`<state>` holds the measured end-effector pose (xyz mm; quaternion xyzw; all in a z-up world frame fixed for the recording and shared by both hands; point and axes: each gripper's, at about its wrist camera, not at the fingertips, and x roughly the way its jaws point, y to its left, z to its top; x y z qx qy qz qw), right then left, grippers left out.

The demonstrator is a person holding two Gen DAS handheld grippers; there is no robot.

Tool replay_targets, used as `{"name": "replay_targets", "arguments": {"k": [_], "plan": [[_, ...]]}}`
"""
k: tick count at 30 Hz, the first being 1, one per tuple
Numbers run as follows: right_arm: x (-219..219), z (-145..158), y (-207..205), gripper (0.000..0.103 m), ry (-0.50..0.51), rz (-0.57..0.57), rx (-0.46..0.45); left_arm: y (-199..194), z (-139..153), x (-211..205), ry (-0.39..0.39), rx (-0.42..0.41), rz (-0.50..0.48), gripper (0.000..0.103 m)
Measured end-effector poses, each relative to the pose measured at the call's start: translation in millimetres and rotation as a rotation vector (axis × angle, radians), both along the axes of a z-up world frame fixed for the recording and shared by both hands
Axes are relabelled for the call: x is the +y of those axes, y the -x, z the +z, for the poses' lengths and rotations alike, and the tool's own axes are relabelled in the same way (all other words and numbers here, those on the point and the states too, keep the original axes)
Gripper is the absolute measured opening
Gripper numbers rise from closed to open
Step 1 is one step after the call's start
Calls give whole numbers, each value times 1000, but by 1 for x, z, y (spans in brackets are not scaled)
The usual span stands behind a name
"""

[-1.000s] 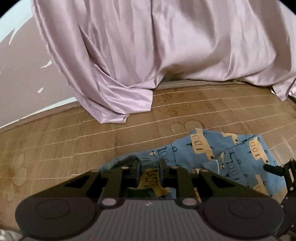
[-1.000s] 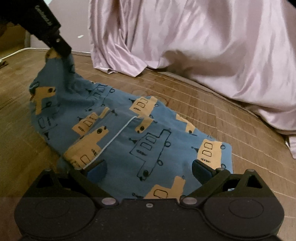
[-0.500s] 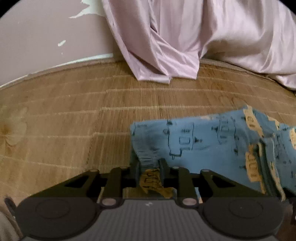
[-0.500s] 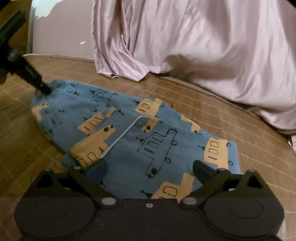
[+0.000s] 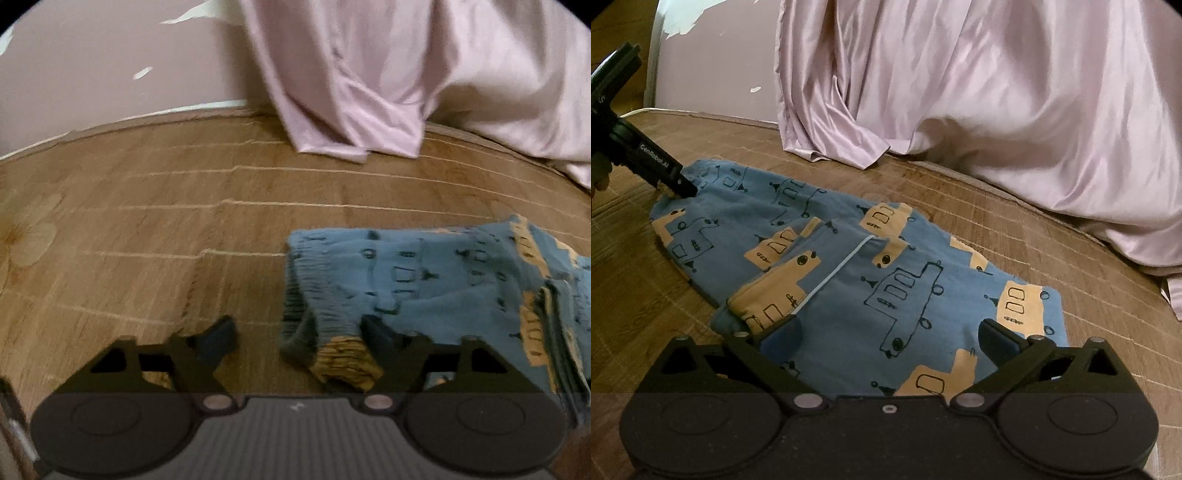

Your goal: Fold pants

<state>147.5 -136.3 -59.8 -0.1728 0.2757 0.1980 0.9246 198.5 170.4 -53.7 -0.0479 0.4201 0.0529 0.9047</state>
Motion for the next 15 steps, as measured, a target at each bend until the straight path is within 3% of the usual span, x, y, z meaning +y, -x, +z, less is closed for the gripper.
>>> {"name": "replay_targets", "arguments": {"k": [1,9,15], "plan": [[0,0,1,102,1,1,-3,0,1,-3,1,-4,-23,52],[-1,0,1,102,-15,-6,6,-2,13,-13,15,18,-12,24],[0,1,-1,102,-16,-13,16,-2,36,-39,-82,9,-27,19]]}}
